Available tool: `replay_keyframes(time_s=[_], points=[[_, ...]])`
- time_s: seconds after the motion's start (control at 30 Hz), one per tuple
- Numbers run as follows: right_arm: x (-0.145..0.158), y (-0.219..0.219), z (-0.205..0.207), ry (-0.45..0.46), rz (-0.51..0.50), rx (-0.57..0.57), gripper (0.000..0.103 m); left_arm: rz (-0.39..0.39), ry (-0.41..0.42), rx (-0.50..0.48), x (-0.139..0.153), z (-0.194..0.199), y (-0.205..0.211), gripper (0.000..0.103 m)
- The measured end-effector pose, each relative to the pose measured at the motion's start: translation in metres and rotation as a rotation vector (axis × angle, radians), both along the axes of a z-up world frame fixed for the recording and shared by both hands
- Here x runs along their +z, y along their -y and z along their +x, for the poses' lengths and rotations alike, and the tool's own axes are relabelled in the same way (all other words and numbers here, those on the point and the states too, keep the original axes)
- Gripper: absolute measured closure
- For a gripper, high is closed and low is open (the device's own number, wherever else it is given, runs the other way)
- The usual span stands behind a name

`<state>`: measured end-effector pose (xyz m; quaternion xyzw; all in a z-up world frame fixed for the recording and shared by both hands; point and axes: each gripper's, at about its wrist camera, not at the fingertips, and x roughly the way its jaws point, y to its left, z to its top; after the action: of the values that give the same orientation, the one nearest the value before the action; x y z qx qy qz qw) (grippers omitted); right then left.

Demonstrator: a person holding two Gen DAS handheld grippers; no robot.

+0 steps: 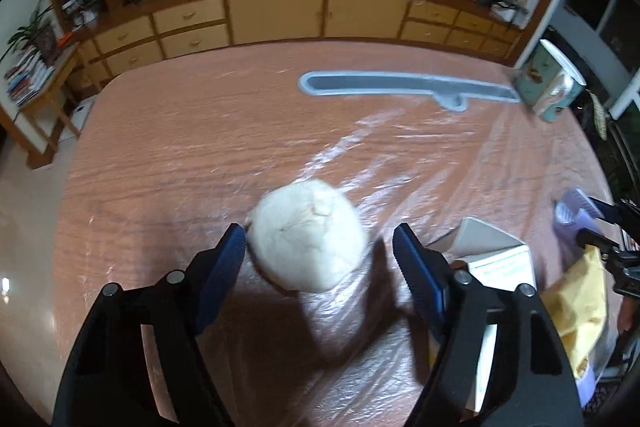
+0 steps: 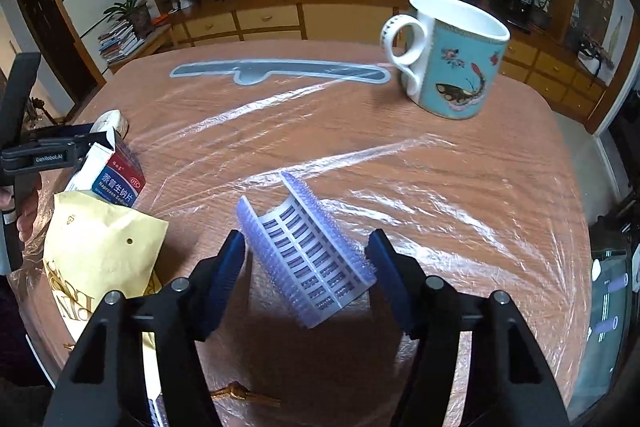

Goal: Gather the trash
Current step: 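Move both tools to the table and grasp the lavender hair roller with the right tool, then grasp the white round ball with the left tool while the right tool lifts the roller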

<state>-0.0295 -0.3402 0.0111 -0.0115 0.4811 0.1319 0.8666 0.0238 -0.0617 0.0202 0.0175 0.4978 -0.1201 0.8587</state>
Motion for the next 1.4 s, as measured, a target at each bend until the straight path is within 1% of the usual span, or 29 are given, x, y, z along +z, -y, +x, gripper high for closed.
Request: replay_keyframes(time_s=[0.13,0.3,0.4,0.43,0.47,0.5,0.6,0.7,0.77,0.9,1.1,1.4], points=[[-0.003,-0.006,0.0,-0.005,-0.035,0.009,0.04,0.047,0.014,-0.036,-0.004,0.001,0.004,0.026],[-0.007,-0.01,0.0,-0.013,-0.032,0.004,0.04,0.01,0.0,-0.029,-0.006,0.007,-0.003,0.026],[-0.009,-0.01,-0.001,-0.018,-0.022,0.0,0.041,0.011,-0.002,-0.036,-0.005,0.009,0.0,0.026],[-0.01,-0.01,-0.001,-0.017,-0.021,0.0,0.043,0.012,-0.001,-0.039,-0.005,0.009,0.0,0.026],[-0.01,-0.011,-0.002,-0.016,-0.02,-0.001,0.049,0.012,0.001,-0.042,-0.005,0.009,0.0,0.026],[-0.011,-0.011,-0.002,-0.019,-0.02,-0.002,0.051,0.012,0.008,-0.045,-0.005,0.008,0.0,0.026],[-0.011,-0.011,-0.003,-0.02,-0.017,-0.01,0.053,0.003,0.016,-0.056,-0.005,0.006,-0.001,0.032],[-0.01,-0.012,-0.003,-0.023,0.001,-0.014,0.057,-0.015,0.012,-0.065,-0.004,0.004,-0.003,0.049],[-0.009,-0.013,-0.003,-0.024,0.006,-0.012,0.06,-0.012,0.011,-0.072,-0.003,0.002,-0.004,0.049],[-0.009,-0.015,-0.004,-0.034,0.02,-0.01,0.06,-0.007,0.024,-0.075,-0.001,-0.003,-0.005,0.049],[0.001,-0.012,-0.01,-0.012,0.041,-0.033,0.06,-0.035,0.047,-0.058,0.01,-0.01,-0.011,0.049],[0.011,-0.006,-0.022,0.002,0.075,-0.069,0.06,-0.079,0.039,-0.046,0.013,-0.032,-0.009,0.049]])
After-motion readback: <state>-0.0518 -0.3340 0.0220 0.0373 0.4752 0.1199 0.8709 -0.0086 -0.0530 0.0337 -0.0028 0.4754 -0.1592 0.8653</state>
